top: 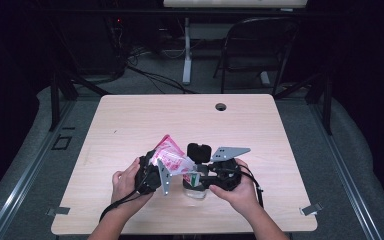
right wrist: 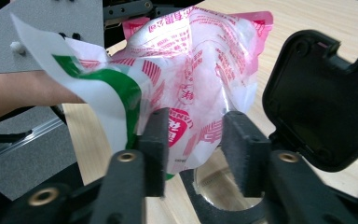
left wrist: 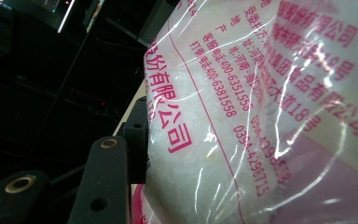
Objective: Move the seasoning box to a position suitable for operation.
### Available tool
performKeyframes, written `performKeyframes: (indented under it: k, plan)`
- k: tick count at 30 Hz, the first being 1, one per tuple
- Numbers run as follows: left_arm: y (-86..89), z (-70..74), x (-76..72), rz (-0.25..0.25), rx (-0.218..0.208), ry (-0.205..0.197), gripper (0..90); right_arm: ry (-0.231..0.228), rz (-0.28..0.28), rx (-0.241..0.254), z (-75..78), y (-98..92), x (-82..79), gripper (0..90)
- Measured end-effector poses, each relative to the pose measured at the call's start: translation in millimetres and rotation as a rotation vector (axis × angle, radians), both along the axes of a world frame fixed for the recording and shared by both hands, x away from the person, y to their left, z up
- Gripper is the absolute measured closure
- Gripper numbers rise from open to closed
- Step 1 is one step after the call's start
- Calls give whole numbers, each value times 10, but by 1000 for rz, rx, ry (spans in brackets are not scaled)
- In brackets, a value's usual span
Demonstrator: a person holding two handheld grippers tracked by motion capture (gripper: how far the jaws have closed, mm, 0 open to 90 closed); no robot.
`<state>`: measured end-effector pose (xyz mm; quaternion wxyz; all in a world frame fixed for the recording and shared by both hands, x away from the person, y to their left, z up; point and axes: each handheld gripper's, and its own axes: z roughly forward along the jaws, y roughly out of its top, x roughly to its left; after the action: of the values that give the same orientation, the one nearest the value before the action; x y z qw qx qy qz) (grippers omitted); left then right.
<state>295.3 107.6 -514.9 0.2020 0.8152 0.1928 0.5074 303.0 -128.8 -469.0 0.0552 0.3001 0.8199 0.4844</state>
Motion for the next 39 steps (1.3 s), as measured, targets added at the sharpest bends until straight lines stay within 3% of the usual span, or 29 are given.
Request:
performKeyframes:
  k: [8,16,25,39]
  plan:
    - [-8,8,-30,-17,34,-15,546,1,-1,-29,-60,24,-1,900]
    - [3,25,-51,-31,73,-37,550,-15,-32,-64,-98,14,7,900]
    - [-2,47,-82,-52,137,-61,556,-1,-67,-52,-127,-40,45,900]
    - [6,83,-96,-65,171,-80,567,-20,-111,-19,-99,-121,95,900]
